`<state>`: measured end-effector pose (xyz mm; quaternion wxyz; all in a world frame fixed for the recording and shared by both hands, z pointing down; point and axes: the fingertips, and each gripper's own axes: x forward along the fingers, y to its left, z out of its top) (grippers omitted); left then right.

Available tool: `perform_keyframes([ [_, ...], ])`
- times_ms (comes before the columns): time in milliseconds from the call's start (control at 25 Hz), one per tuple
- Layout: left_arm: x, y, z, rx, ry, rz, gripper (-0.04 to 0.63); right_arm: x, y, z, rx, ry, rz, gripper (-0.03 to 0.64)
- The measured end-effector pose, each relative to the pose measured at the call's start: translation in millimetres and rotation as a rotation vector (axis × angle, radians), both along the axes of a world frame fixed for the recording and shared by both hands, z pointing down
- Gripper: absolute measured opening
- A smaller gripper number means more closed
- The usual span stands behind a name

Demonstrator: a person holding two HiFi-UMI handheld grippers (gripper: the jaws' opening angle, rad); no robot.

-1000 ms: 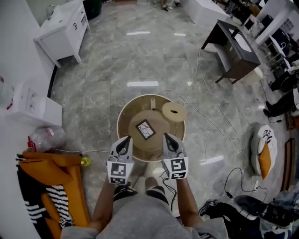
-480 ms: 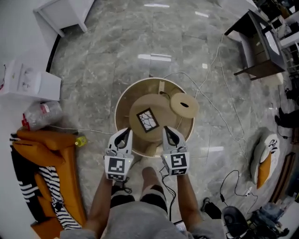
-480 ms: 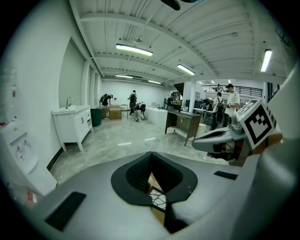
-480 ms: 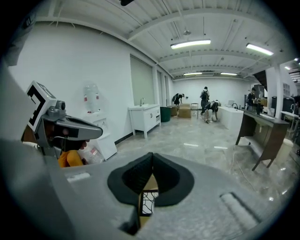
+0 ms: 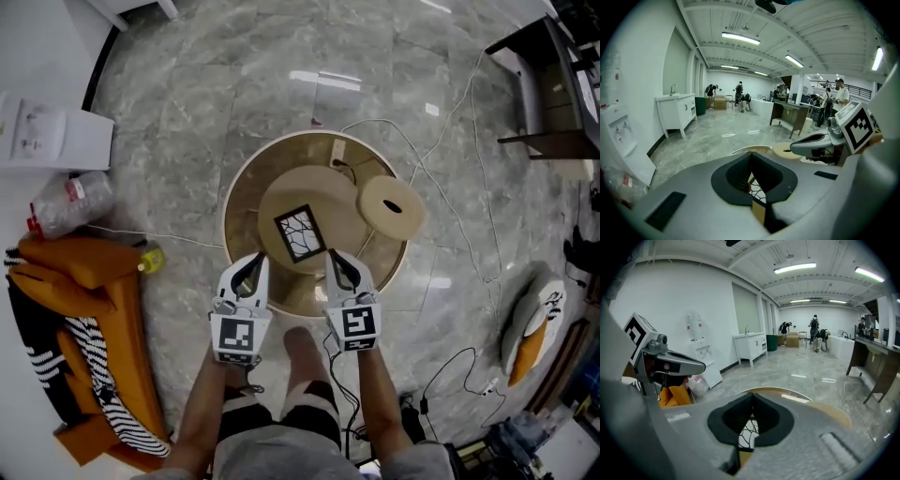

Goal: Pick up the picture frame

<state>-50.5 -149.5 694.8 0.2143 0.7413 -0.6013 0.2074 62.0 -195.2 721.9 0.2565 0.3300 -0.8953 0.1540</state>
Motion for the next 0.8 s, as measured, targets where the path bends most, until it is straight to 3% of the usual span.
perform_keyframes([
  [800,6.0,9.2,194.6,-0.145,0.030,-0.019,0.017,4.9,-3.5,200.4,-0.112,0.079,-0.083,0.000],
])
